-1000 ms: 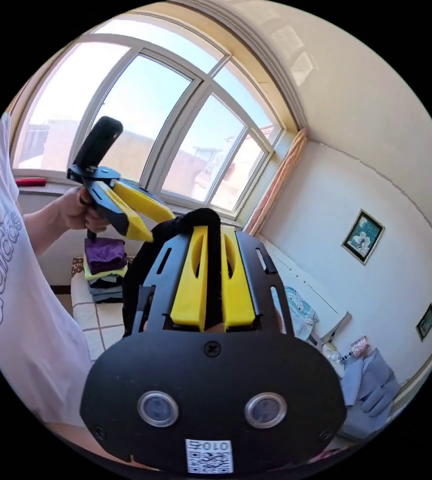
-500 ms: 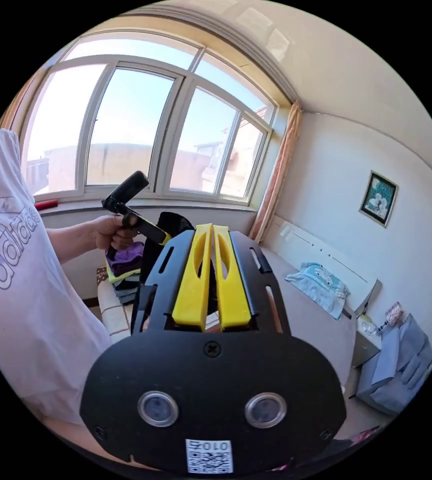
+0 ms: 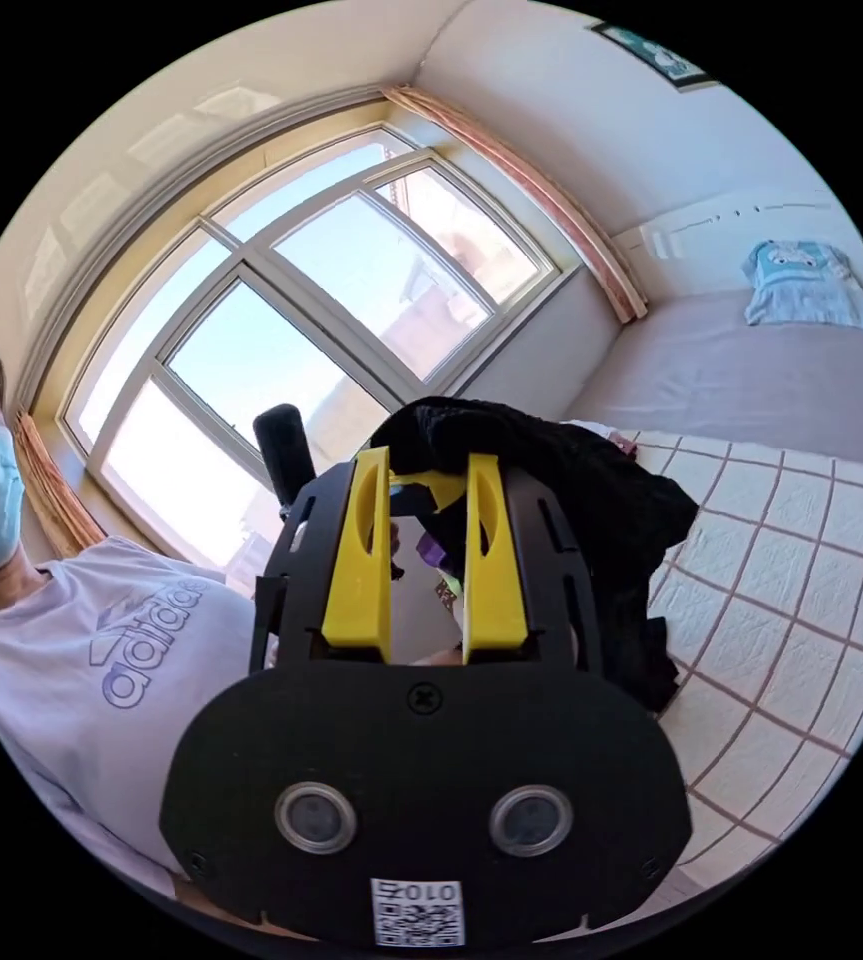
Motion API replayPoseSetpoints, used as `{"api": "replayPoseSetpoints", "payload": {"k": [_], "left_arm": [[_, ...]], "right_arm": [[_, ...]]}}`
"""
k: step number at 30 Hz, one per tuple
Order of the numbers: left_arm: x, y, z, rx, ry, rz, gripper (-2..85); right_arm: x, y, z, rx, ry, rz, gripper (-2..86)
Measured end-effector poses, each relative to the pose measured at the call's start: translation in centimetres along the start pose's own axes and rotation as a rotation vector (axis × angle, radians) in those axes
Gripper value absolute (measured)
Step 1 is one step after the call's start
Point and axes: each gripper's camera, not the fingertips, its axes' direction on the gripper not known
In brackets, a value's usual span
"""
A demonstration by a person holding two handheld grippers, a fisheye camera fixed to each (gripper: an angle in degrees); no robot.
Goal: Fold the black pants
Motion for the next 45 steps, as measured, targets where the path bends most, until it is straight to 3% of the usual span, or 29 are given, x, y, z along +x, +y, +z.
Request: {"api": "replayPoseSetpoints", "payload": {"k": [7,13,21,23,31,39,45], "left_arm": [[4.6,-0.7,0.5,-0.112,-0.141,0.240,7.9],[7.9,-0.6,0.6,-0.133,-0.231,0.391,8.7],[-2.2,1.7,-3.4,0.004,0.168,0.059,4.4],[-6.2,3.2,-5.7,0.052,0.158,-0.079,2.2],[-12.4,6.3,-13.9,0.176,0.009,-0.240,0.2],[-11.0,3.2,-21.4,0.255,-0.042,-0.058,0.0],[-9.1,0.1,-30.2,0.442,0.026,0.088,-0.1]], "right_arm": [[1.7,-1.2,-1.0,-0.046,0.037,0.063,10.9],[-0.7,-2.0,-0.8,-0.101,0.280,-0.075,9.3],[1.7,-0.7,-7.6,-0.019,0.230,0.013,5.0],[1.7,0.0,-9.3,0.009,0.301,0.030,5.1],[0.0,1.2,-15.9,0.108,0.466,0.042,5.3],[-8.1,-3.2,-19.8,0.152,0.635,-0.163,5.2],[-19.3,-7.4,-23.7,0.297,0.724,-0.418,5.1]]}}
